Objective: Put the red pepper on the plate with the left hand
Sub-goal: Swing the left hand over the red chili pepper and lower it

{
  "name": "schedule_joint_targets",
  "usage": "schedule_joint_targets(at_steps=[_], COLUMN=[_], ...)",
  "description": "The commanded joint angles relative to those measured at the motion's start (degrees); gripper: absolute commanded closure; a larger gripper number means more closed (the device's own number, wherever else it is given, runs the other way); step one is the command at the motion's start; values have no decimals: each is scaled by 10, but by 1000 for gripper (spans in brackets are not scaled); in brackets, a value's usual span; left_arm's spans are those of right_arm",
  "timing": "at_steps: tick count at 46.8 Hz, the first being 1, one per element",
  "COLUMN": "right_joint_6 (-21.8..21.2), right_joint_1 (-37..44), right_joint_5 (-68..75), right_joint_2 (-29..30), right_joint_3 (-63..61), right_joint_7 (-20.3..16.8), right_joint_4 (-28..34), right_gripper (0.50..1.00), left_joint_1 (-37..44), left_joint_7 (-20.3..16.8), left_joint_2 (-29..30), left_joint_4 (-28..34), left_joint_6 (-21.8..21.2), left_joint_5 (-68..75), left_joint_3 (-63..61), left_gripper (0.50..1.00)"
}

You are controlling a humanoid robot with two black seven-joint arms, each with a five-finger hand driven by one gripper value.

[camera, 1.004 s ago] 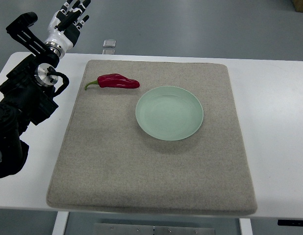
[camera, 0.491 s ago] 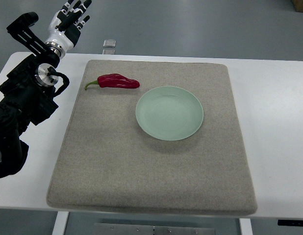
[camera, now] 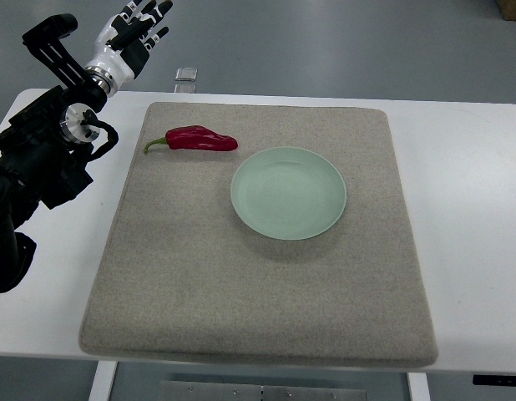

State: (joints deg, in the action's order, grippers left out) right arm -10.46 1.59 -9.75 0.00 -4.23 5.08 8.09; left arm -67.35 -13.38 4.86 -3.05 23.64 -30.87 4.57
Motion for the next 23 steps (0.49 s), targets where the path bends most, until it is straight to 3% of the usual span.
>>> schedule_joint_targets(at_steps=[1,23], right_joint_6=[0,0], right_joint_1=[0,0], right_joint_5=[0,0], right_joint_2=[0,0], right_joint_3=[-1,0], right_joint_7=[0,0], right_joint_4=[0,0], right_gripper=[568,568], left_joint_1=[0,-9], left_joint_7=[1,3], left_joint_2=[3,18], left_joint_4=[-9,-42], left_joint_6=[0,0], left_joint_5=[49,328], left_joint_3=[-1,0], left_gripper=[512,514])
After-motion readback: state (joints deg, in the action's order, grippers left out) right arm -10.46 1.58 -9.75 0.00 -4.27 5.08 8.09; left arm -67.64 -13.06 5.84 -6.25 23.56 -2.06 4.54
